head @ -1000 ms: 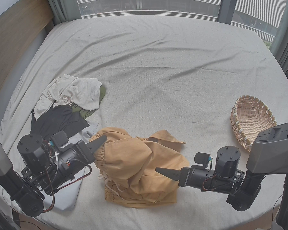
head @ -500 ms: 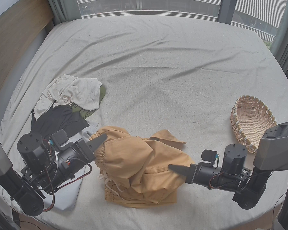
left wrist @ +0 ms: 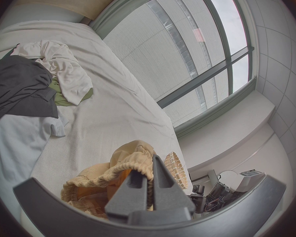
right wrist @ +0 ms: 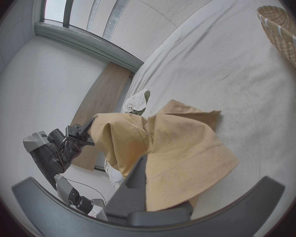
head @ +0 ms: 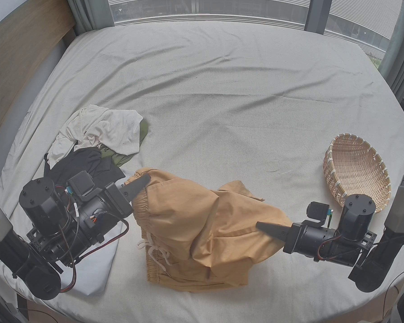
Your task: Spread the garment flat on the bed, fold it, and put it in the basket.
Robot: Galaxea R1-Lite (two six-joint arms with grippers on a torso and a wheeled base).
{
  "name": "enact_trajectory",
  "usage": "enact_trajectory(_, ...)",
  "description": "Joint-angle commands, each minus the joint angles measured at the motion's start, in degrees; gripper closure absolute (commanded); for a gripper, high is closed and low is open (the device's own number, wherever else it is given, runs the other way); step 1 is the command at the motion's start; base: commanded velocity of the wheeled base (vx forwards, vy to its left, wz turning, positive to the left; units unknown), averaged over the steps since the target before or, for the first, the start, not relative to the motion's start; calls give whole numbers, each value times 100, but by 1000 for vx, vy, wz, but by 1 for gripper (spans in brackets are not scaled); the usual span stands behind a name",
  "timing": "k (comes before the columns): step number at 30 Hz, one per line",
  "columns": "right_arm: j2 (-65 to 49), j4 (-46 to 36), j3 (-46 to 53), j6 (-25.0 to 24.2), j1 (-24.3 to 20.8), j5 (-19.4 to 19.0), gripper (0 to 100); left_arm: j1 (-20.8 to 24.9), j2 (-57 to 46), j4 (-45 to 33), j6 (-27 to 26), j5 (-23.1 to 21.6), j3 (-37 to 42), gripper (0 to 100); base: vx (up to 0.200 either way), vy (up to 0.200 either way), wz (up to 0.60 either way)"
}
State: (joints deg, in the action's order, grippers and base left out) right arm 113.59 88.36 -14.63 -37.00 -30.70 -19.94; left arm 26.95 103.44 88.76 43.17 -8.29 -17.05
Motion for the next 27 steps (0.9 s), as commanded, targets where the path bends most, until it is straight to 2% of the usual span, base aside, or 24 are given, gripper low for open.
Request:
enact_trajectory(1, -610, -12, 21, 17, 319, -18, 100, 73, -122, 1, -28, -24, 0, 100, 0, 0, 0)
enact_trajectory(7, -935, -12, 48, 26, 670, -89, 100, 82, -122, 10, -221, -15, -114, 100, 0, 0, 0)
enact_trajectory(16, -1217, -20, 4, 52, 1110, -141, 100, 91, -131, 10, -221, -15, -167, 100, 0, 0, 0)
enact_trajectory(27, -1480, -20, -31, 52, 1329, -194, 100, 135, -271, 10, -221, -15, -158, 100, 0, 0, 0)
